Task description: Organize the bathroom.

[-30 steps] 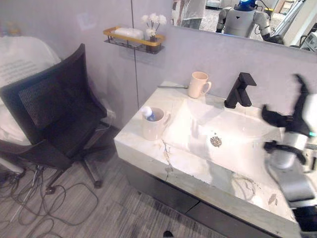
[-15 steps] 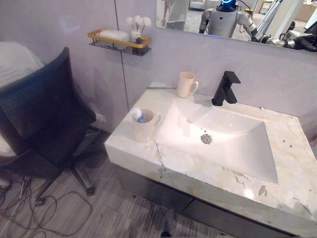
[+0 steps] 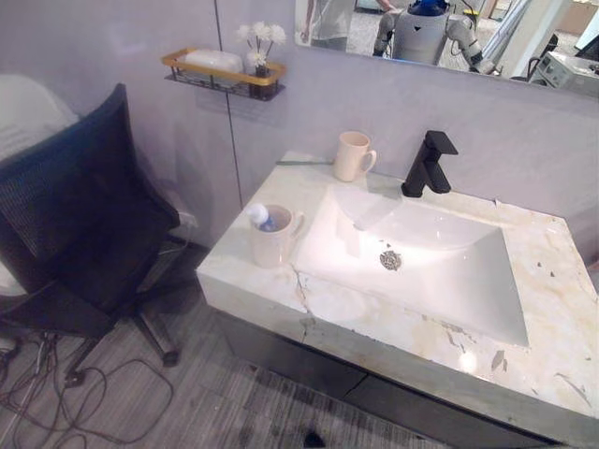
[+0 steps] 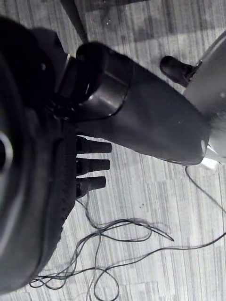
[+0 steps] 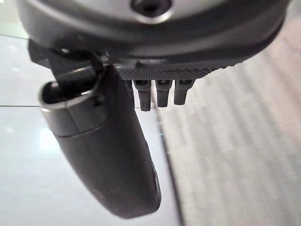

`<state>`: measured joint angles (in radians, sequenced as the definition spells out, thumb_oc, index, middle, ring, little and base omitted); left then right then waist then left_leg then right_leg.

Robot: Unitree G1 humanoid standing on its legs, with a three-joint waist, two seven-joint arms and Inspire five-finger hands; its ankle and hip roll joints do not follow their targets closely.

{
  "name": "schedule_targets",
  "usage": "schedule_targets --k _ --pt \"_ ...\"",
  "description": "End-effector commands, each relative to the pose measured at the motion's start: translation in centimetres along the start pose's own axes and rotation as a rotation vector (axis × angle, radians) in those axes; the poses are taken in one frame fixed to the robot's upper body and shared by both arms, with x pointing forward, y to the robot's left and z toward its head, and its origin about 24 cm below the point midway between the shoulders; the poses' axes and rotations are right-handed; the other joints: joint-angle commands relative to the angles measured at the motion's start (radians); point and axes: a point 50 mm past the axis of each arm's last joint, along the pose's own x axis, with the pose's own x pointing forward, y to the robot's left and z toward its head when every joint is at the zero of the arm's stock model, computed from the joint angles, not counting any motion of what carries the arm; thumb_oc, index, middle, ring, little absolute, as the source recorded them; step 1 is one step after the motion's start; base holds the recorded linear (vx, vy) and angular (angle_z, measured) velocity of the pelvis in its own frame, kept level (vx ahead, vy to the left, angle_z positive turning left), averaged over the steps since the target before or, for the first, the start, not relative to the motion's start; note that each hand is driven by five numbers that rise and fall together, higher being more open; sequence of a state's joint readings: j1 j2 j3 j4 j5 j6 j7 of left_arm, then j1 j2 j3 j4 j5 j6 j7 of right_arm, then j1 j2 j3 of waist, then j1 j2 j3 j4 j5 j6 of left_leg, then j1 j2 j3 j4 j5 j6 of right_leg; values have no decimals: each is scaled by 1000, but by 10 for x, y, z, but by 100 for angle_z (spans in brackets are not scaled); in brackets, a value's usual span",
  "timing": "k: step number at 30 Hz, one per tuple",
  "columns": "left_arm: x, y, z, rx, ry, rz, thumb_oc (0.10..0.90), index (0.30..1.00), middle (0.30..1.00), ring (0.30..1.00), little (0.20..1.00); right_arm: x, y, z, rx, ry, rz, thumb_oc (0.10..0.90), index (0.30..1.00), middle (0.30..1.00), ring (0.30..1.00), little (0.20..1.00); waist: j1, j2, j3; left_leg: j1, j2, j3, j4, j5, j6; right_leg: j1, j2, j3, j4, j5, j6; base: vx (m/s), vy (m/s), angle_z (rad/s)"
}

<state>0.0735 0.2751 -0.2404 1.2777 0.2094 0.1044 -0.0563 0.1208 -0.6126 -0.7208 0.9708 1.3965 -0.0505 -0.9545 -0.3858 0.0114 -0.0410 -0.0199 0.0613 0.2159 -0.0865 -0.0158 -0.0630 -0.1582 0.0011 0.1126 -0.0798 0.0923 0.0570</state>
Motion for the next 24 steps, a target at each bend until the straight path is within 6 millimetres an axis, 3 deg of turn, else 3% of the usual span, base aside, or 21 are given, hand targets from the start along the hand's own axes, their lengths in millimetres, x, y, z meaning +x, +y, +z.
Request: schedule_targets --k 1,3,5,8,9,12,14,15,16,19,24 --pt "-2 10 52 -250 -134 7 800 900 900 900 900 14 -8 -17 -106 66 183 800 900 900 900 900 -13 -44 -3 -13 11 101 117 -37 -20 16 -56 -1 46 -10 132 -27 215 -59" --pt "-3 9 60 -277 -148 -1 800 900 900 900 900 23 -27 -48 -222 135 250 800 900 900 900 900 -26 -25 8 -14 -14 126 168 -98 2 22 -70 12 57 -35 142 77 295 -111" --pt "-4 5 71 -267 -157 -30 800 900 900 900 900 26 -44 -81 -327 186 329 800 900 900 900 900 -47 1 18 -25 -54 121 169 -106 24 19 -80 55 37 -7 152 55 318 -56" --pt "-4 1 74 -253 -155 -37 800 900 900 900 900 25 -48 -91 -389 196 373 800 900 900 900 900 -56 14 22 -28 -73 118 161 -107 34 13 -87 82 20 17 161 12 189 -13" --pt "-5 -1 78 -227 -146 -32 800 900 900 900 900 19 -50 -109 -502 220 446 800 900 900 900 900 -67 28 27 -34 -95 118 149 -103 45 -2 -85 118 5 44 169 7 249 -32" --pt "-6 -1 77 -425 -144 -16 800 900 900 900 900 5 -50 -136 -728 244 583 800 900 900 900 900 -45 43 56 -49 -82 71 138 -95 60 -46 -83 109 170 -41 156 -44 178 -126" --pt "-6 7 76 -472 -142 4 800 900 900 900 900 5 -60 -149 -746 268 597 800 900 900 900 900 -40 61 77 -53 -58 46 164 -110 74 -71 -96 146 338 -141 154 -86 26 -200" --pt "-6 10 75 -477 -137 12 800 900 900 900 900 3 -61 -153 -750 275 600 800 900 900 900 900 -37 62 79 -50 -56 37 168 -111 73 -68 -95 146 335 -146 154 -169 -106 -41" --pt "-6 13 73 -482 -130 22 800 900 900 900 900 -3 -60 -162 -756 276 608 800 900 900 900 900 -25 50 76 -62 -52 47 175 -86 71 -63 -93 135 282 -99 148 -145 -121 6" --pt "-7 15 76 -493 -131 24 800 900 900 900 900 -15 -57 -175 -762 260 612 800 900 900 900 900 5 19 71 -68 -59 43 199 -84 65 -33 -96 72 188 -44 134 -99 -142 7" --pt "-7 8 77 -434 -132 -13 800 900 900 900 900 -16 -47 -167 -774 195 651 800 900 900 900 900 15 5 70 -43 -48 36 185 -85 67 -21 -73 39 175 -43 112 -17 -111 9"
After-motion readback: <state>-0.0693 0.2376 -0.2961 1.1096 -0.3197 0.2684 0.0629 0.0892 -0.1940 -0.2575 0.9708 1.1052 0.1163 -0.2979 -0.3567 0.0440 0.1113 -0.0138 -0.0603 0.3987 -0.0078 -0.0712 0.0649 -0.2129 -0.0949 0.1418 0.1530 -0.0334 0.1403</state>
